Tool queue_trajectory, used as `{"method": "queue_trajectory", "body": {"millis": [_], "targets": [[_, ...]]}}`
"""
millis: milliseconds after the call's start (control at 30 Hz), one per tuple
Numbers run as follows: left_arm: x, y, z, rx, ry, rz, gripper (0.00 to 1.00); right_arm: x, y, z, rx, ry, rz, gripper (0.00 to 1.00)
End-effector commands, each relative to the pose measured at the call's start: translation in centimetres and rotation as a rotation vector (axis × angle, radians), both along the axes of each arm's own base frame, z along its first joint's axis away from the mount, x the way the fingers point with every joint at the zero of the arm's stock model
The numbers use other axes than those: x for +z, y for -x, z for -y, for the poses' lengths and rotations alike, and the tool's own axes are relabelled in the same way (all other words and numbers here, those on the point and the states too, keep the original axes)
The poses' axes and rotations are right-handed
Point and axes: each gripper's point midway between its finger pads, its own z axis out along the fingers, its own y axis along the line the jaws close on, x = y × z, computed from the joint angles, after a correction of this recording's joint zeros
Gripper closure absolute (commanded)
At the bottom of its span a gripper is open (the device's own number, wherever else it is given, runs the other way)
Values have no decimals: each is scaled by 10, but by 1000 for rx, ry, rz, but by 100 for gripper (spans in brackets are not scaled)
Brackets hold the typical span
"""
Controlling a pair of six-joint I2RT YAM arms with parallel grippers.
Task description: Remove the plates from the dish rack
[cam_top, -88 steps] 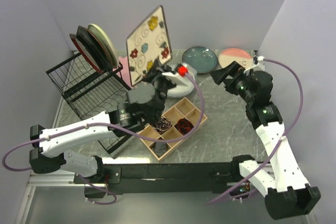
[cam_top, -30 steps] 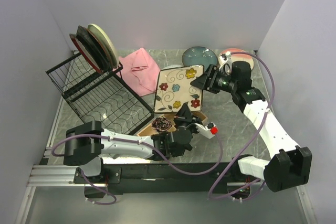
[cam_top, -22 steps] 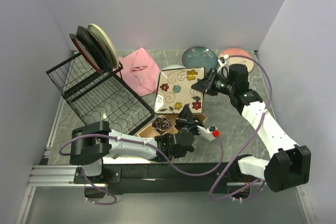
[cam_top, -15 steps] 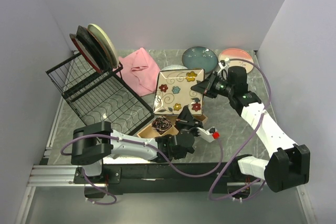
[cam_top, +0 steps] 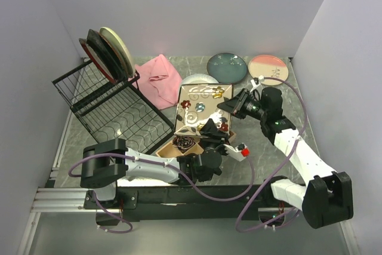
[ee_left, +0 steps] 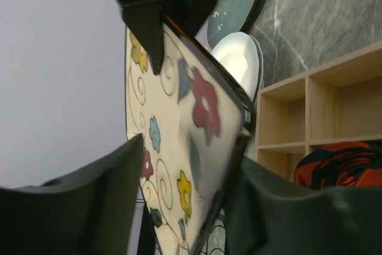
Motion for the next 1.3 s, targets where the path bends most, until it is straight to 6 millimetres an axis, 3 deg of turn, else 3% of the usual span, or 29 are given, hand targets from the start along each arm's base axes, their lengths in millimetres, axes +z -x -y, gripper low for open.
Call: {"method": "queue_trajectory", "body": {"millis": [0, 33, 200, 433, 567, 600, 767, 833, 900, 1100, 1267], "targets": [[37, -3, 5, 21, 260, -3, 36, 66, 9, -10, 58, -119, 229, 100], [38, -3, 5, 18, 275, -8, 22, 67, 9, -9, 50, -125, 228, 100], [42, 3, 11, -44, 359, -83, 2, 66, 6, -8, 37, -145, 229, 100], [40, 9, 2, -70, 410, -147, 1, 71, -7, -7, 36, -152, 226, 100], [39, 20, 3, -123, 489, -256, 1, 74, -27, 20, -54, -144, 231, 100], [48, 23, 0, -142, 525, -273, 1, 78, -32, 25, -77, -139, 239, 100], [51, 56, 7, -338, 625, -468, 1, 78, -52, 56, -200, -75, 230, 100], [63, 64, 3, -390, 678, -514, 1, 76, -56, 67, -236, -72, 222, 100], [75, 72, -1, -434, 745, -558, 1, 72, -63, 92, -315, -61, 213, 100], [109, 64, -29, -444, 1012, -633, 0, 47, -59, 140, -498, 6, 176, 100], [98, 44, -52, -304, 1067, -574, 0, 29, -48, 188, -672, 72, 147, 100]]}}
